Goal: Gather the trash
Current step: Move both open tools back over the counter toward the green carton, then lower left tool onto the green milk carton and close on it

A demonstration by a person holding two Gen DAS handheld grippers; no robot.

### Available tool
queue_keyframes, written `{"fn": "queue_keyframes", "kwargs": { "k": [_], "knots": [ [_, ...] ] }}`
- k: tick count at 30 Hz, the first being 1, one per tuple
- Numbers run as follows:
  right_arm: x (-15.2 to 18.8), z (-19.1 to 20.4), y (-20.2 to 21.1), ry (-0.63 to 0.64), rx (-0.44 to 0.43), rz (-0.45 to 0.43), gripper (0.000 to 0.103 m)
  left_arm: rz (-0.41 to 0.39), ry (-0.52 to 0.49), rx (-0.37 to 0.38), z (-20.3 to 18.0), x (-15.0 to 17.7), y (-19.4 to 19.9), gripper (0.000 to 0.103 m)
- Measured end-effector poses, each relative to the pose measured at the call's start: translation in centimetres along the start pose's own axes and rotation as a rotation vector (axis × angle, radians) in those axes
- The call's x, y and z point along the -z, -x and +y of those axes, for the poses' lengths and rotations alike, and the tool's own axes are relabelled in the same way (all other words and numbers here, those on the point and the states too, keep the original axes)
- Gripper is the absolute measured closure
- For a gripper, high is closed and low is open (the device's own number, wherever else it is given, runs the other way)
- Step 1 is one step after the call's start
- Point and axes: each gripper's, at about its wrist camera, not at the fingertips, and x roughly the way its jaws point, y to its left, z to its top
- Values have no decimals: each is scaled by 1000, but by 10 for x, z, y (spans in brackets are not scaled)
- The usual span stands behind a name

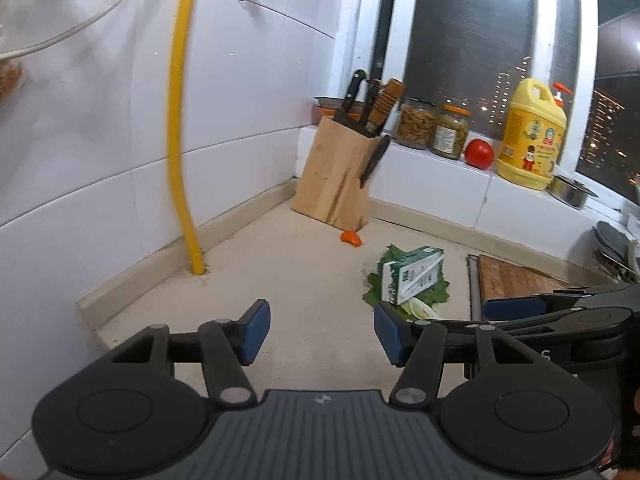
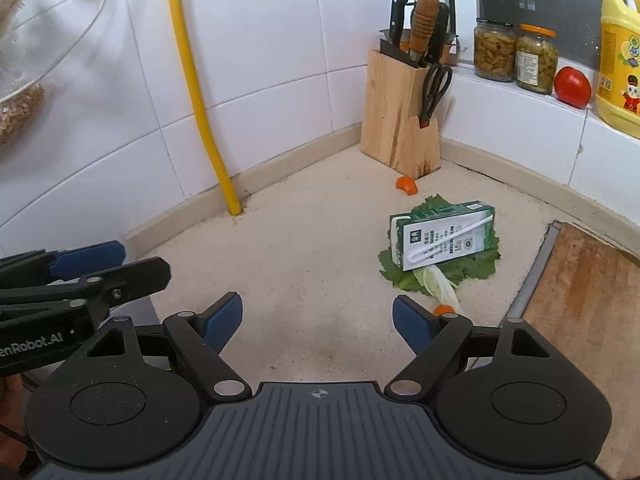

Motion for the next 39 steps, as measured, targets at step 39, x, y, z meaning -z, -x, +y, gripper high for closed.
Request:
{"fn": "queue_keyframes", "kwargs": {
  "k": [39],
  "knots": [
    [-6,-176,-46,-230,124,18,16,365,-528,223,-130,-55,-268,76]
  ]
}}
